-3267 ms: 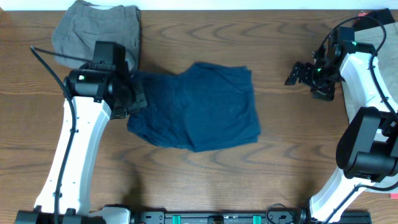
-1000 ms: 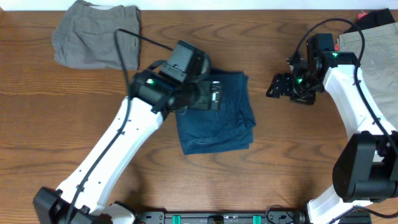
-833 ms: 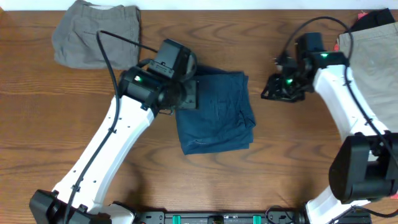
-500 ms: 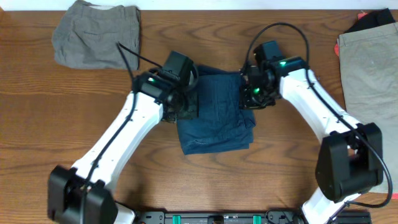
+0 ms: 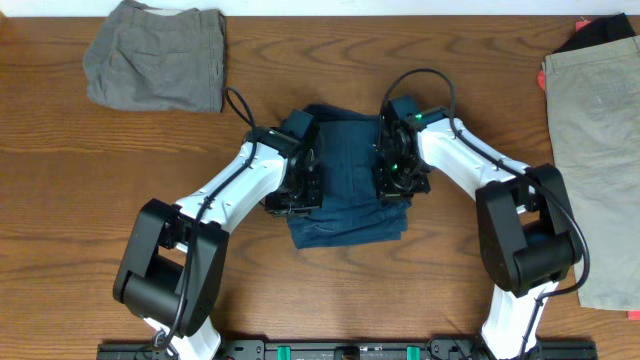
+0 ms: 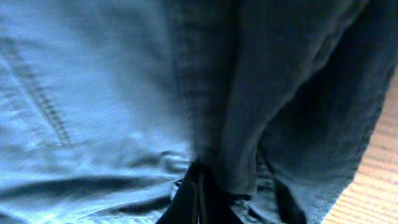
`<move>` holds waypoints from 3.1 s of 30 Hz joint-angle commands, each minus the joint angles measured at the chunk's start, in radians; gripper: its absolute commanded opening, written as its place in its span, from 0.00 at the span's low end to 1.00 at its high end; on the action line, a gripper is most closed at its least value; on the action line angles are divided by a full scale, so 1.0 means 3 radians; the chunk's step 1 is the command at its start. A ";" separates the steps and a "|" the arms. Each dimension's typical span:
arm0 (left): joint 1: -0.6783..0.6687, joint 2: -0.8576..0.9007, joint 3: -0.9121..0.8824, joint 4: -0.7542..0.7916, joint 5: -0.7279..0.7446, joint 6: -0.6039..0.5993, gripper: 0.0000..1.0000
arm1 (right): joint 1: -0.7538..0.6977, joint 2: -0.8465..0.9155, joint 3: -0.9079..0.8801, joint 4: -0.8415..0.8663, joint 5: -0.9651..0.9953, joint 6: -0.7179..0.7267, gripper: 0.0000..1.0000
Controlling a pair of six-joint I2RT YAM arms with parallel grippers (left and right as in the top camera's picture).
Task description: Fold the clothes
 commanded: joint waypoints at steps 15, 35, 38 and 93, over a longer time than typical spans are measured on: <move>0.0020 -0.0546 0.0132 -0.0210 -0.0336 -0.0357 0.06 | -0.0088 -0.0612 -0.0043 -0.0446 0.0791 0.0429 0.02; 0.0015 0.0027 0.0069 0.1483 -0.0337 -0.0247 0.06 | -0.0183 -0.0637 -0.0045 0.1082 0.0792 0.0100 0.31; 0.0015 0.0209 0.0069 0.1530 -0.0341 -0.0247 0.06 | -0.0223 -0.0401 -0.0045 0.1147 0.0793 0.0098 0.25; -0.0285 -0.0687 -0.1261 0.0792 0.0039 -0.0810 0.06 | -0.0304 -0.0866 -0.1249 0.0763 0.0395 0.0736 0.01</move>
